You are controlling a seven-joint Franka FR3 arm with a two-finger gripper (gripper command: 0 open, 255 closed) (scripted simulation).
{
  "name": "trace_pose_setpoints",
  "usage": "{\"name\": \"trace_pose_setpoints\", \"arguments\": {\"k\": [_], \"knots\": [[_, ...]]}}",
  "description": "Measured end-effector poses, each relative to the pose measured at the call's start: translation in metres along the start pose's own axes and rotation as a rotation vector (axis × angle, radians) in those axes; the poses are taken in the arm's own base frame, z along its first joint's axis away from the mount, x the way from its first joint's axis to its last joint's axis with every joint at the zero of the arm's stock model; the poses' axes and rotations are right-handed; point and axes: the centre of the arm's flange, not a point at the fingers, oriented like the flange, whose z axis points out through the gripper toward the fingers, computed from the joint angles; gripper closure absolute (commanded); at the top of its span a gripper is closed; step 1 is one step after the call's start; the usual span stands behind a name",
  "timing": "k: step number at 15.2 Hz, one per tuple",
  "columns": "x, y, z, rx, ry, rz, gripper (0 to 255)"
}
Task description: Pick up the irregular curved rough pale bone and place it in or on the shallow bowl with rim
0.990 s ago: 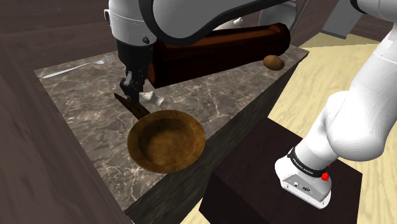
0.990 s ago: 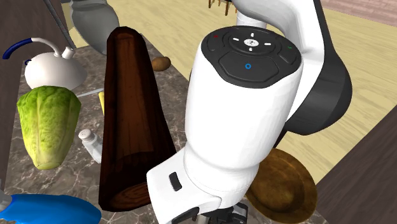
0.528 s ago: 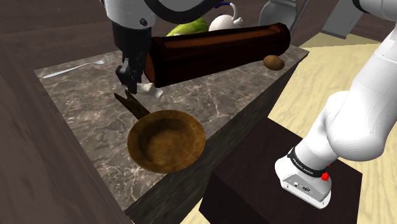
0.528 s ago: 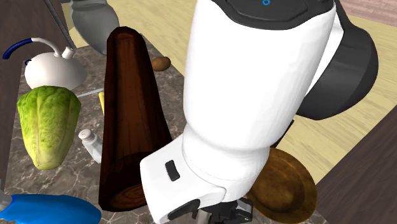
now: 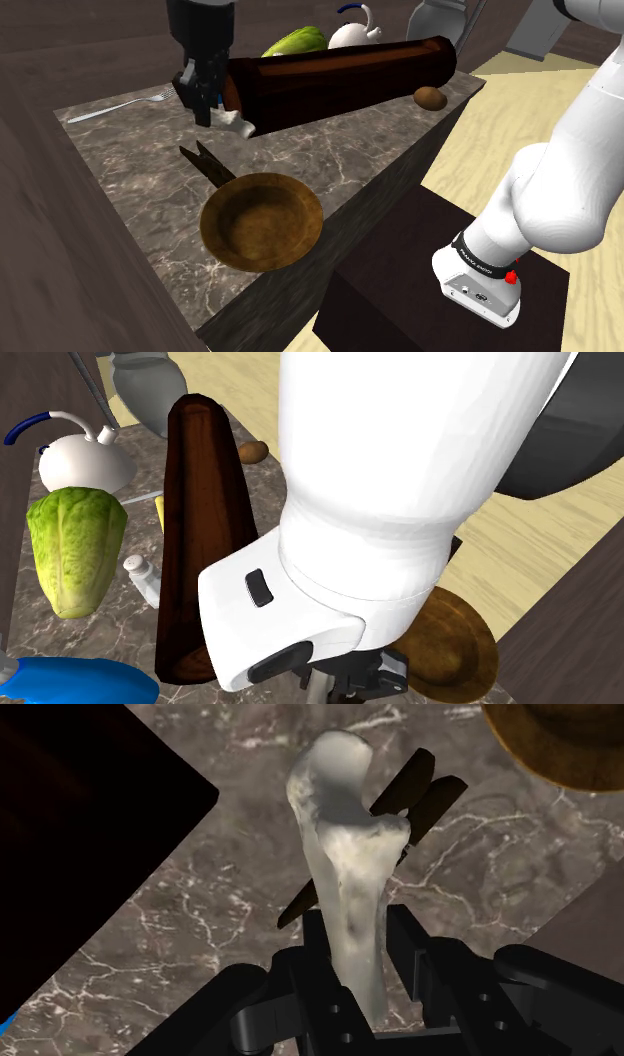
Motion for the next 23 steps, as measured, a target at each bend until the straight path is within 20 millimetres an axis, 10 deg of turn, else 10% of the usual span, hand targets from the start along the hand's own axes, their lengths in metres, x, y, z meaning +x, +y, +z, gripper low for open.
{"name": "trace_pose_setpoints", "arguments": {"k": [8, 23], "knots": [[0.000, -0.004, -0.039, 0.000, 0.000, 0.000, 255], [-0.092, -0.137, -0.068, 0.000, 0.000, -0.001, 255]]}}
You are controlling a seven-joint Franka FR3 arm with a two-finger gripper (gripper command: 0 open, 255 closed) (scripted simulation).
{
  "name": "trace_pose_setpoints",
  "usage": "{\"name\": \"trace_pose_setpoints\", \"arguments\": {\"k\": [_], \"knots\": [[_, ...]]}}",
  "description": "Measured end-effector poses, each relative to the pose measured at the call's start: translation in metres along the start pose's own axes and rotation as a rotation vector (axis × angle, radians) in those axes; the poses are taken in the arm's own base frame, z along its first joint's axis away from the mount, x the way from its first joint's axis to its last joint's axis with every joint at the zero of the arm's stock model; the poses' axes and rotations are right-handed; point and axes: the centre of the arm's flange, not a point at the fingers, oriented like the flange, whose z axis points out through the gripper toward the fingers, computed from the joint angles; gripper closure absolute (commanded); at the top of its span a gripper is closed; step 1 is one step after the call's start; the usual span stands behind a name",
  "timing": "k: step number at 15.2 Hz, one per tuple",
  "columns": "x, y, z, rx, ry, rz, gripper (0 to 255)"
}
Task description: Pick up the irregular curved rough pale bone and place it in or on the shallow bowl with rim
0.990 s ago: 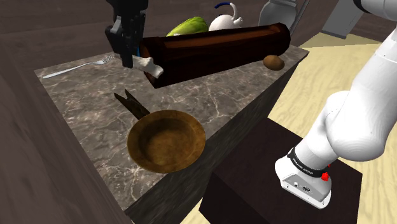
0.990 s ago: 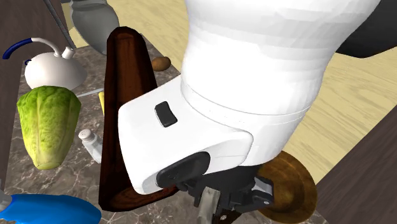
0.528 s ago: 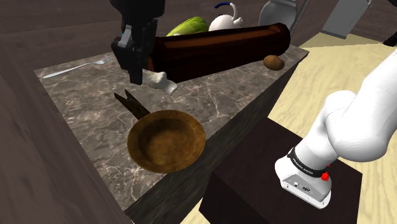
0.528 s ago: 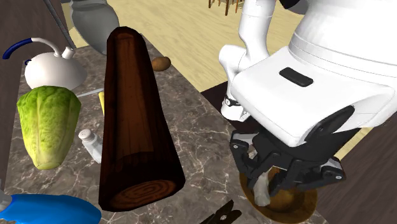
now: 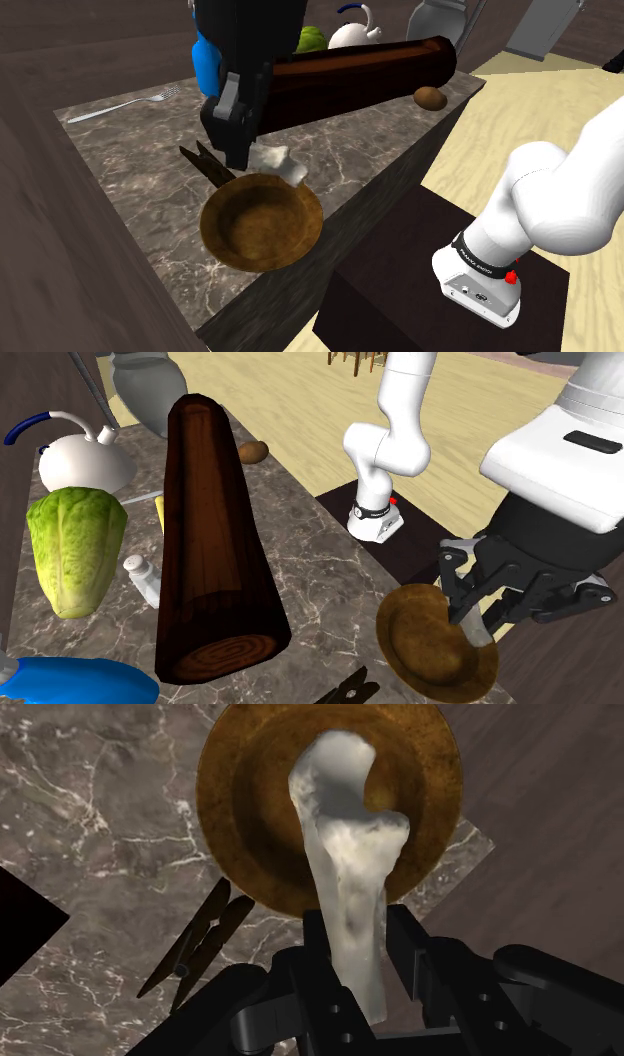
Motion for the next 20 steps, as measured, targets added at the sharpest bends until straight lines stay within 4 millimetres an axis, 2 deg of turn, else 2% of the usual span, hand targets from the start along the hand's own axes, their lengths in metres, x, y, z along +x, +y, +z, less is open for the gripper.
{"name": "trace_pose_setpoints", "arguments": {"k": [14, 20], "knots": [[-0.014, -0.005, 0.071, 0.000, 0.000, 0.001, 255], [-0.015, -0.004, 0.076, 0.000, 0.000, 0.001, 255]]}}
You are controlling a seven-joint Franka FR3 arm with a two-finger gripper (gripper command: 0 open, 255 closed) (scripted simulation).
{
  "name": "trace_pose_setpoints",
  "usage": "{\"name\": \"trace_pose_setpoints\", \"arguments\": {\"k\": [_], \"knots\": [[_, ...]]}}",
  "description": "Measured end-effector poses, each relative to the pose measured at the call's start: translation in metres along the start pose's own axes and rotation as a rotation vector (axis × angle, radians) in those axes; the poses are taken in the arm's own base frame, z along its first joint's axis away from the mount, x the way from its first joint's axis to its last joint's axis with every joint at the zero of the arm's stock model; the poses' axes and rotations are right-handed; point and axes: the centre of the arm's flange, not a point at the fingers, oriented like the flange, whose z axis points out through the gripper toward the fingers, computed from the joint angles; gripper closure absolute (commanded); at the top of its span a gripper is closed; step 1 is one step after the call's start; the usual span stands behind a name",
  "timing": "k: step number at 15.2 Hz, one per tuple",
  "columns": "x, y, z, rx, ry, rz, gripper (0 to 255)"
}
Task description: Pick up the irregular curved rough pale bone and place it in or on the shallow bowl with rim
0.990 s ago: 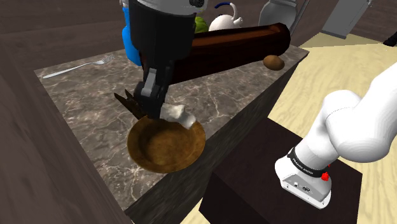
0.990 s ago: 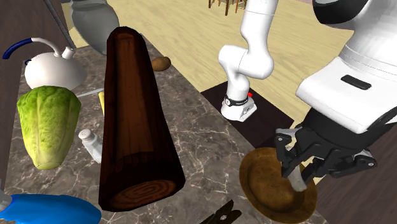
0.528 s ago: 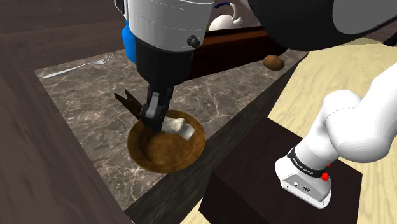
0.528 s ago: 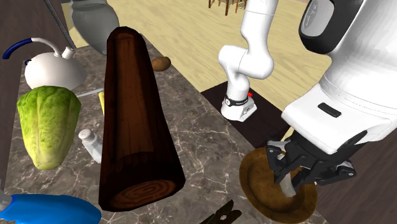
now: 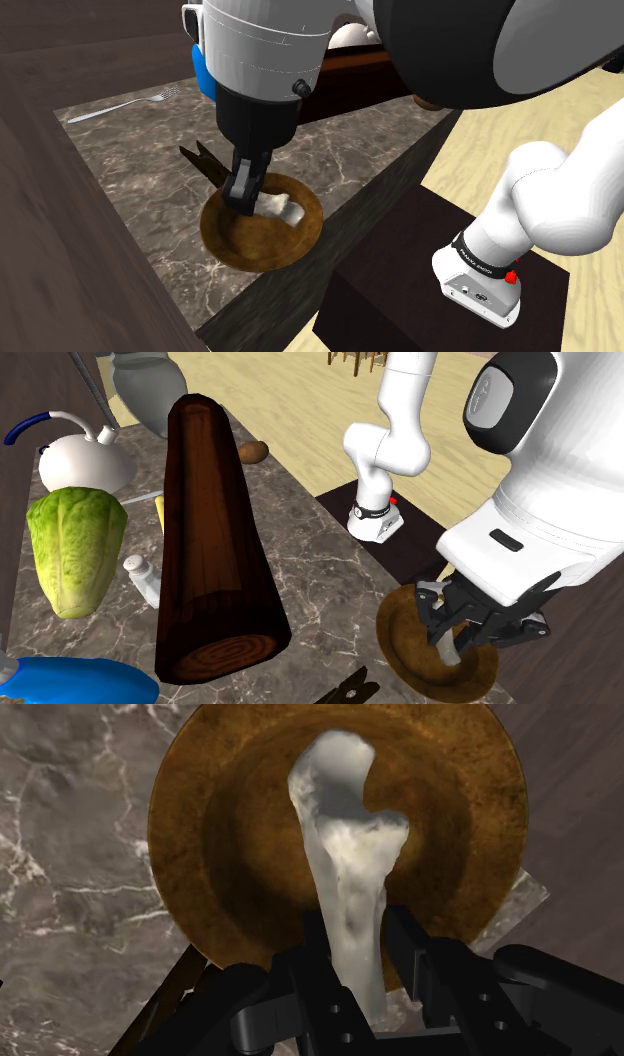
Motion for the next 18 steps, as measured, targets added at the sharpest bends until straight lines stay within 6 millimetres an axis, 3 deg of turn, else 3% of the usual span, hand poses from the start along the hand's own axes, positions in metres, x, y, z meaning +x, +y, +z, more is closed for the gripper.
{"name": "trace_pose_setpoints", "arguments": {"k": [1, 7, 12, 18], "knots": [[0.000, 0.000, 0.000, 0.000, 0.000, 0.000, 0], [0.000, 0.000, 0.000, 0.000, 0.000, 0.000, 0], [0.000, 0.001, -0.044, 0.000, 0.001, 0.000, 0], [0.000, 0.000, -0.050, 0.000, 0.000, 0.000, 0]]}}
